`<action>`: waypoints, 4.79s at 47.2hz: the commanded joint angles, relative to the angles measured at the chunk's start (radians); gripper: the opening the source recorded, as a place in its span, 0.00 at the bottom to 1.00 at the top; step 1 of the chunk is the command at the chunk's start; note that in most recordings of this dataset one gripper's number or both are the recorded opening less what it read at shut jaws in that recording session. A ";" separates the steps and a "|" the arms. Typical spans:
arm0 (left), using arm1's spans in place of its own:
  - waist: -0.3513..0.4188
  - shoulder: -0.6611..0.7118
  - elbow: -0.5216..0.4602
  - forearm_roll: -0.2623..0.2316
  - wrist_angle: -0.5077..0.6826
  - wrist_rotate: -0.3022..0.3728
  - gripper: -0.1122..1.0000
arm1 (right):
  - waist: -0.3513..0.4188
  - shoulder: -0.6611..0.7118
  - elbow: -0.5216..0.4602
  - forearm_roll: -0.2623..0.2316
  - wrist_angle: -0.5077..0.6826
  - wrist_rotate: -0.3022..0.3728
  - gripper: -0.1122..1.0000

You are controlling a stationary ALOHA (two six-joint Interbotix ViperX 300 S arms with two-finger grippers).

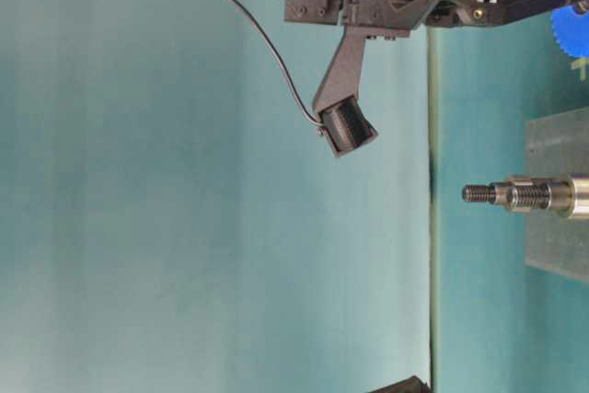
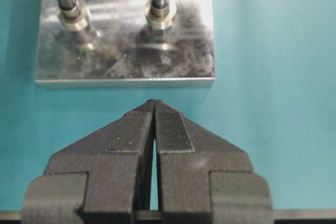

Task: Fit the large gear onto the shaft.
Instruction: 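Lower the right gripper and close it on the blue gear's rim, then lift the blue gear and carry it over the upper shaft, then align the gear's bearing with the upper shaft and push it on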

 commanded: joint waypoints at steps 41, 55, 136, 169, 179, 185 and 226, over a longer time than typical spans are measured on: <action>0.000 -0.005 -0.031 0.002 -0.009 -0.005 0.10 | -0.015 -0.060 -0.348 -0.002 0.259 -0.012 0.55; -0.008 -0.006 -0.029 0.002 -0.009 -0.009 0.10 | -0.028 0.091 -0.586 -0.002 0.380 -0.025 0.55; -0.014 -0.005 -0.023 0.003 -0.009 -0.025 0.10 | -0.018 0.210 -0.713 0.011 0.439 -0.075 0.55; -0.014 -0.005 -0.018 0.002 -0.009 -0.025 0.10 | -0.037 0.216 -0.721 0.011 0.434 -0.071 0.55; -0.014 -0.005 -0.015 0.002 -0.009 -0.025 0.10 | -0.038 0.229 -0.729 0.011 0.442 -0.072 0.55; -0.015 -0.005 -0.015 0.002 -0.009 -0.025 0.10 | -0.034 0.236 -0.732 0.020 0.453 -0.072 0.55; -0.014 -0.005 -0.020 0.003 -0.011 -0.026 0.10 | -0.015 0.196 -0.730 0.021 0.477 -0.067 0.70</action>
